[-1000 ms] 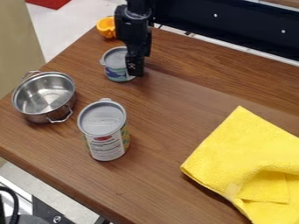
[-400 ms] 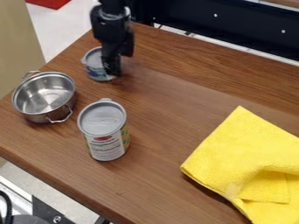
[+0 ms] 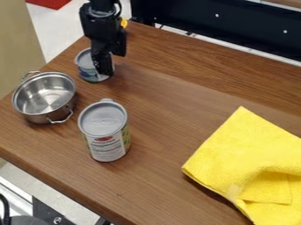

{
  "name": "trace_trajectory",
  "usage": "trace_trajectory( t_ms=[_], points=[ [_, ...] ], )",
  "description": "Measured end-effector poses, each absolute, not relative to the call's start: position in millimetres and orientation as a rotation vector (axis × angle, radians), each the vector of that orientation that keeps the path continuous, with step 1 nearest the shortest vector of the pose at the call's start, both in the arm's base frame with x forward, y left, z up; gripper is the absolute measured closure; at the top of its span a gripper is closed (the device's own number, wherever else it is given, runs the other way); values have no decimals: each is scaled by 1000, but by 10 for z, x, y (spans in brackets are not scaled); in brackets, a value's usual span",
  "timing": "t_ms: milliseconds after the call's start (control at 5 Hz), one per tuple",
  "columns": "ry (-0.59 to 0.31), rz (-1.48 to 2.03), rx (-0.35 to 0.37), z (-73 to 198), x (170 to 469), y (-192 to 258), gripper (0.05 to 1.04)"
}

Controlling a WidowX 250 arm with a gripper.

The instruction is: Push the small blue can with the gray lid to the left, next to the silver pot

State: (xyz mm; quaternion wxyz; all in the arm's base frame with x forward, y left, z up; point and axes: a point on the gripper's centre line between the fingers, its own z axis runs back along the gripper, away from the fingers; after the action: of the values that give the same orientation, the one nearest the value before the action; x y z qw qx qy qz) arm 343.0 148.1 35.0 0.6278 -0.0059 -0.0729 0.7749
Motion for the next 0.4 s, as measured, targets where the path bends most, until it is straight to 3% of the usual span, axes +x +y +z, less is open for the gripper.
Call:
trace_trajectory(
  t_ms=[400],
  points=[
    [-175, 1556, -63, 432, 3531, 935, 87]
  ],
)
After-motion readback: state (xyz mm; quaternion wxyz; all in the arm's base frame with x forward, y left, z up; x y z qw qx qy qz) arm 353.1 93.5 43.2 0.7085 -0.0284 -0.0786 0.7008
